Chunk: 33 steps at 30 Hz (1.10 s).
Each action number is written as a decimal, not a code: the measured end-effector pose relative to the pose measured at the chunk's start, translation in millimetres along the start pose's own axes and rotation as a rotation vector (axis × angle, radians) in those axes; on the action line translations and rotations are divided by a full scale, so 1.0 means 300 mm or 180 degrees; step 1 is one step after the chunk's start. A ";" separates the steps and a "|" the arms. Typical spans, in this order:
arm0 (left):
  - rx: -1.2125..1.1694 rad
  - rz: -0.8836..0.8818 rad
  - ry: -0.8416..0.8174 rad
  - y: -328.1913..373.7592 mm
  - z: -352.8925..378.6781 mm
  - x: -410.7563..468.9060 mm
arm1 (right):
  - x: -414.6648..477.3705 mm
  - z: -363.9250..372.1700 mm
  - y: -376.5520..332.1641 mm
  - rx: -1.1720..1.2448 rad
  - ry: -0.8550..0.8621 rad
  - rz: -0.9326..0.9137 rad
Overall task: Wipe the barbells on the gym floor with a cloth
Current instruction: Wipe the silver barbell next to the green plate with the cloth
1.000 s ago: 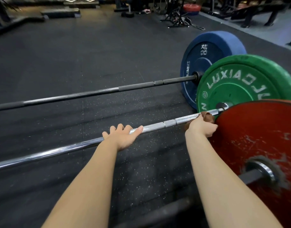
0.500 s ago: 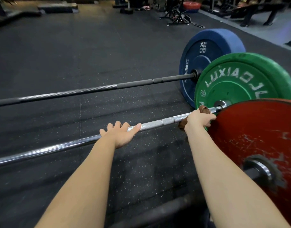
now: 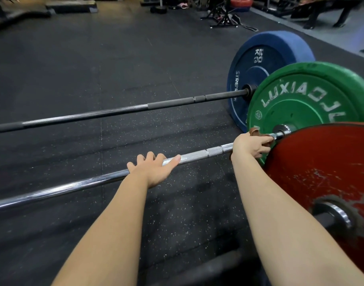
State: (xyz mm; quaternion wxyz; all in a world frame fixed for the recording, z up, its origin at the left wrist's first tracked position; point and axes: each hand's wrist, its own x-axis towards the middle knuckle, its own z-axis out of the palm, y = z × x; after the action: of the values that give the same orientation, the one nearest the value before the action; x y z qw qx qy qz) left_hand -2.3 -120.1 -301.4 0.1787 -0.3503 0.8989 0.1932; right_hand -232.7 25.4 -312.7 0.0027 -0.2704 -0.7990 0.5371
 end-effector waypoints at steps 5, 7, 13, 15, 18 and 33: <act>-0.0072 -0.0051 -0.0081 0.002 -0.005 0.000 | -0.066 0.008 0.061 -0.0175 -0.0088 -0.0425; -0.0092 -0.0051 -0.0072 0.000 -0.006 0.000 | -0.118 0.013 0.076 -0.0202 -0.0163 -0.0476; -0.0065 0.0021 0.0048 -0.006 0.008 -0.006 | -0.194 0.022 0.118 -0.0042 -0.0372 -0.0467; -0.0078 0.0027 0.0048 -0.005 0.008 -0.007 | -0.163 0.014 0.103 -0.0047 -0.0353 -0.0408; -0.0085 0.0015 0.0022 -0.004 0.006 -0.007 | -0.083 0.004 0.070 -0.0076 -0.0189 -0.0353; -0.0117 -0.0090 -0.0037 0.007 -0.003 0.000 | -0.197 -0.008 0.143 -0.0012 -0.0486 -0.0678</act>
State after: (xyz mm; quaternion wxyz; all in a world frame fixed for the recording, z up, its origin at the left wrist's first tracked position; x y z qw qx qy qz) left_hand -3.9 -118.9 -300.0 0.1802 -0.3652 0.8891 0.2092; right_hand -163.0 13.7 -331.7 -0.0017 -0.1424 -0.8221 0.5513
